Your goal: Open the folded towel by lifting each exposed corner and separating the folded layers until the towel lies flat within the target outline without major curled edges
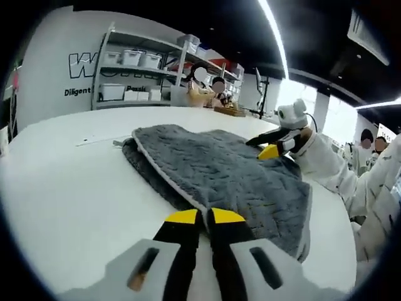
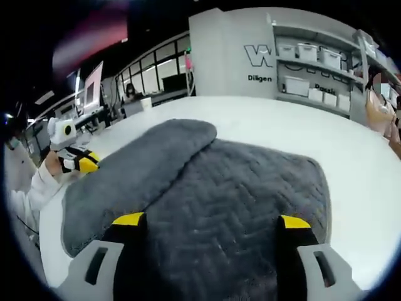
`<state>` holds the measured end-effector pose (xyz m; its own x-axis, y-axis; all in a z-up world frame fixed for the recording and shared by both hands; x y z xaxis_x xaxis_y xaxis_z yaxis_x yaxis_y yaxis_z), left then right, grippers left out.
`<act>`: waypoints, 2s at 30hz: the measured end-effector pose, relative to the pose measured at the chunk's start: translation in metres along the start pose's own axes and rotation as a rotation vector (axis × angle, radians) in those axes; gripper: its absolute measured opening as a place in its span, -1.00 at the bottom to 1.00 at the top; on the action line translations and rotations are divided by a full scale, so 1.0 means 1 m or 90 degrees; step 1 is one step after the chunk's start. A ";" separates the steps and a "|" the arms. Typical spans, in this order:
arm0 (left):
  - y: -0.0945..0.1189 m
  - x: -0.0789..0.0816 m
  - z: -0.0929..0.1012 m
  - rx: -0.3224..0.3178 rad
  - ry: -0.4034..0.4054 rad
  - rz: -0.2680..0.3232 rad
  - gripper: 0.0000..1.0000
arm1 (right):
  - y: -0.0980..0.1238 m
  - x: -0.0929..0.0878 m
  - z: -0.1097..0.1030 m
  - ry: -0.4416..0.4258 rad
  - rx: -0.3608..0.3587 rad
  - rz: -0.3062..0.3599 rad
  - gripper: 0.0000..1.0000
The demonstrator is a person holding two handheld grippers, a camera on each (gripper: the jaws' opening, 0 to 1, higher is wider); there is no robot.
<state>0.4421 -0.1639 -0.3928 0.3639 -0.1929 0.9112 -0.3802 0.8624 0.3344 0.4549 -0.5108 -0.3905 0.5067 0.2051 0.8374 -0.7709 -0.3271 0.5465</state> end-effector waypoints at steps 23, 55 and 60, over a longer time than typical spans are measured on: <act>0.013 0.011 -0.003 0.001 0.017 0.057 -0.95 | -0.004 -0.005 -0.003 0.035 -0.014 -0.016 0.61; 0.041 -0.003 -0.048 0.137 0.096 0.037 -0.94 | -0.008 -0.005 -0.003 0.051 -0.029 -0.011 0.60; 0.044 -0.003 -0.048 0.146 0.096 0.033 -0.94 | -0.008 -0.005 -0.003 0.051 -0.029 -0.011 0.61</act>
<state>0.4654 -0.1030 -0.3922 0.4548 -0.0641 0.8883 -0.5778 0.7378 0.3491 0.4576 -0.5069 -0.3995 0.4882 0.2844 0.8251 -0.7801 -0.2816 0.5587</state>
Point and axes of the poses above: the point that each gripper's makers call its tool centre point, and the gripper's own axes: y roughly backward along the fingers, z roughly to its right, x roughly out of its top, the point moved 8 cm from there along y, roughly backward along the fingers, and after that the axes turned 9 degrees about -x, right-handed, at the moved point
